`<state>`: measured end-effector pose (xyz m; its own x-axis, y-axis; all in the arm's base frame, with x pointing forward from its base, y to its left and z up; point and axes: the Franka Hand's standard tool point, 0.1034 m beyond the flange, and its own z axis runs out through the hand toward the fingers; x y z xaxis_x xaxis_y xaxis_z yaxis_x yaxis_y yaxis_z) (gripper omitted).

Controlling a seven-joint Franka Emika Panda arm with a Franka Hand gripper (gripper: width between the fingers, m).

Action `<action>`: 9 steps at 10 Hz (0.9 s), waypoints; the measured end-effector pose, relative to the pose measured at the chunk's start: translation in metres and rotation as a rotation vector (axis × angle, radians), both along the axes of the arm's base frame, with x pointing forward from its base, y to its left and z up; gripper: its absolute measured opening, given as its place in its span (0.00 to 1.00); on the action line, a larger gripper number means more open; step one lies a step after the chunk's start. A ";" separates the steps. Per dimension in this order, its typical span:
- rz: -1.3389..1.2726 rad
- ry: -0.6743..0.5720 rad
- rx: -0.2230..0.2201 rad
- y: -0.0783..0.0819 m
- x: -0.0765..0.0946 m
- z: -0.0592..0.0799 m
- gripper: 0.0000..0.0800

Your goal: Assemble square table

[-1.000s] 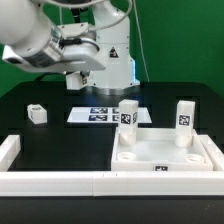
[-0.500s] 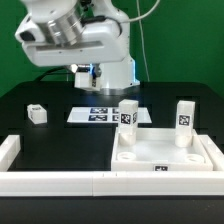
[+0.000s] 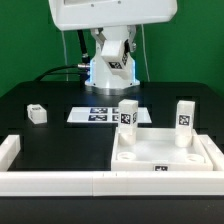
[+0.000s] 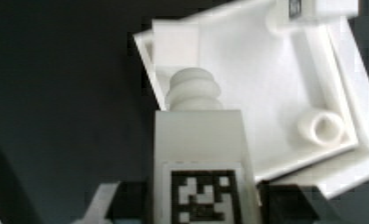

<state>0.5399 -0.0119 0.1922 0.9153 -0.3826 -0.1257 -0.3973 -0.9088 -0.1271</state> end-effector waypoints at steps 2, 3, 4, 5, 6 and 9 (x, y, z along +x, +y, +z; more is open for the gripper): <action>-0.020 -0.139 -0.038 0.002 0.002 -0.002 0.36; -0.026 -0.185 -0.053 0.005 0.003 -0.003 0.36; -0.097 -0.281 -0.105 0.019 0.014 -0.003 0.36; -0.134 -0.371 -0.167 0.059 0.031 -0.006 0.36; -0.146 -0.407 -0.222 0.093 0.045 -0.017 0.36; -0.117 -0.505 -0.247 0.120 0.053 -0.026 0.36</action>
Offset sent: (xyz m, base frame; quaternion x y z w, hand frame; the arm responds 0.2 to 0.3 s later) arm 0.0059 0.0504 -0.0041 -0.0356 0.2407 0.0333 0.9694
